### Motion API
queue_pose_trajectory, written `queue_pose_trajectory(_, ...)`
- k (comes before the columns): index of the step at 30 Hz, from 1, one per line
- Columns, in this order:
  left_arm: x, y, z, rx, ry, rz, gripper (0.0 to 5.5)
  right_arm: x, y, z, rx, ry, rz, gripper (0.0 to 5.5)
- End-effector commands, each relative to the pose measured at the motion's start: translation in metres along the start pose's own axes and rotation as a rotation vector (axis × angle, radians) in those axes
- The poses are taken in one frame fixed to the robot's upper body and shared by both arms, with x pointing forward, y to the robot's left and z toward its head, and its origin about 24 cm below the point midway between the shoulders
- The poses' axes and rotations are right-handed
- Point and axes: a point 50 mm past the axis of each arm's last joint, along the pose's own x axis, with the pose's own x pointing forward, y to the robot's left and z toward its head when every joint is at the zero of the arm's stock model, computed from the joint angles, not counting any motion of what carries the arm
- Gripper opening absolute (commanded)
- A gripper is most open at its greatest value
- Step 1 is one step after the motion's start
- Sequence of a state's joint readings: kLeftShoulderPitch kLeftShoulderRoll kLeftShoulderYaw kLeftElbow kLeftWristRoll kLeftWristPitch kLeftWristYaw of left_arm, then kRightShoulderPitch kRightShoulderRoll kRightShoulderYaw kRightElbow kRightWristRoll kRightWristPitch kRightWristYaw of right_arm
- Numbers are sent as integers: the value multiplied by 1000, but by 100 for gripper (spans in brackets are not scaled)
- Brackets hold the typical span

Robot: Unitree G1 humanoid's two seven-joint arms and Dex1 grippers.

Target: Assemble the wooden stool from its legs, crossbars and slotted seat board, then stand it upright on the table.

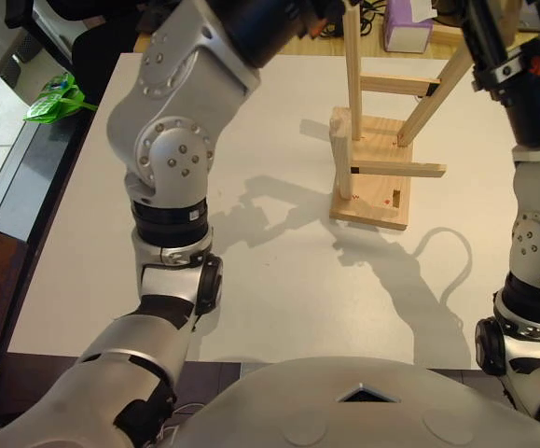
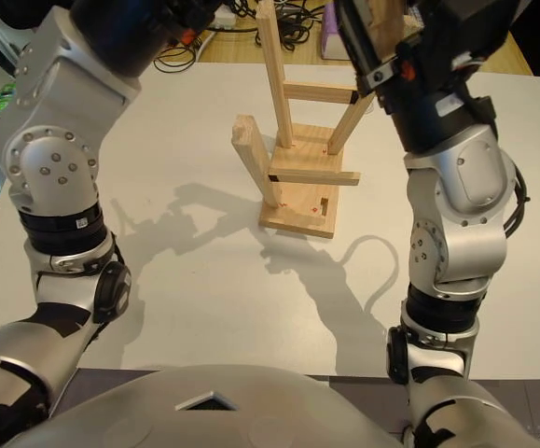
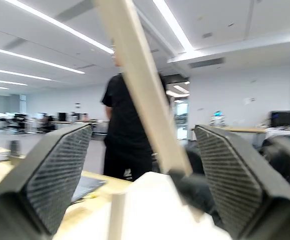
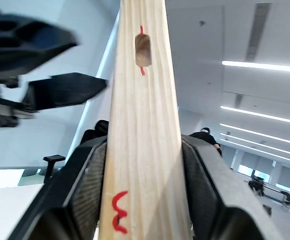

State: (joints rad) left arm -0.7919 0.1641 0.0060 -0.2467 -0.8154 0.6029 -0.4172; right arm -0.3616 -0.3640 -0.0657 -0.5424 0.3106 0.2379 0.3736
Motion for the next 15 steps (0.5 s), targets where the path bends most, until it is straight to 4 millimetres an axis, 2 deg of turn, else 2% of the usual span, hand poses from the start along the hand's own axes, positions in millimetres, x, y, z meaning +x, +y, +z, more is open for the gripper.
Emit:
queue_pose_trajectory(1, 8, 6, -1, -179, -7, 17, 380, 7, 8, 5, -17, -19, 115, 206)
queue_pose_trajectory(4, 10, 8, 3, -301, -39, 37, 380, 8, 12, 4, -30, -14, 165, 206)
queue_pose_trajectory(9, 9, 0, 4, -359, -32, 0, 295, 7, 14, 1, -41, -10, 171, 206)
queue_pose_trajectory(15, 9, -8, 7, -397, -28, -42, 217, 6, 12, -2, -66, -1, 165, 206)
